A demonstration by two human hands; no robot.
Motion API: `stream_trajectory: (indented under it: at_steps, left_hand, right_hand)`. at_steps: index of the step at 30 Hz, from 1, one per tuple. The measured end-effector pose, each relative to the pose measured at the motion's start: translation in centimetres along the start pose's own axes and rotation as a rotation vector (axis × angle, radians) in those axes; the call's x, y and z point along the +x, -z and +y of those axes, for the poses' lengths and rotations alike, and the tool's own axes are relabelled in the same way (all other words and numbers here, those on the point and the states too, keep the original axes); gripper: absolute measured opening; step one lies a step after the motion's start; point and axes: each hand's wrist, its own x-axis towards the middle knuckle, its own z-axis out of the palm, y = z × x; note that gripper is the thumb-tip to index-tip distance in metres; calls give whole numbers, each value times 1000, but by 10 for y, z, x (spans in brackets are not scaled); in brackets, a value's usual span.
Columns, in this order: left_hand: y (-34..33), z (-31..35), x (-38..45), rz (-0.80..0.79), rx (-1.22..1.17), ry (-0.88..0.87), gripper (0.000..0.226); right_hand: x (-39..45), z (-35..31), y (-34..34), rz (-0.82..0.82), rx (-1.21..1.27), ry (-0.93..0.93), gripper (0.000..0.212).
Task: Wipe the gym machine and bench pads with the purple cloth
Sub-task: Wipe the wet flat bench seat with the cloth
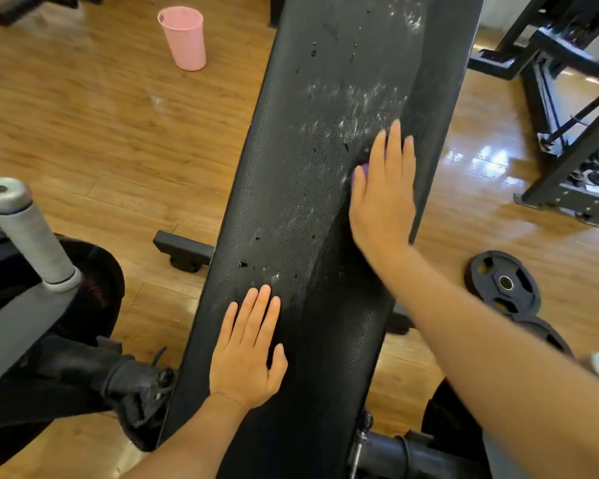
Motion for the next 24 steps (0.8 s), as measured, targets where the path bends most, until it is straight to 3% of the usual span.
stream_trajectory:
  at_steps: [2,5,10,12,14,16,24]
  left_hand:
    - [0,1,-1,-9,2,0,69]
    - [1,1,1,-8,9,3,70]
    - [0,0,-1,-10,17,-10,71]
    - [0,1,-1,-12,12,-5,71]
    - [2,2,-1,-28,-1,9,72]
    - [4,1,0,-41,-9,10,71]
    - [24,4,8,-84,-127,54,54]
  right_hand:
    - [-60,-18,5,-77,6,9,57]
    - [-142,-26,14,-255,-123,250,62]
    - [-109,-4,3,-231,-161,461,53]
    - [-53,-6,-5,-166,-145,290,55]
    - [9,-14,-9,-89,-65,-19,59]
    - [40,-21,-12,-65,-44,-162,59]
    - [-83,-33,-1,-88,-58,-56,50]
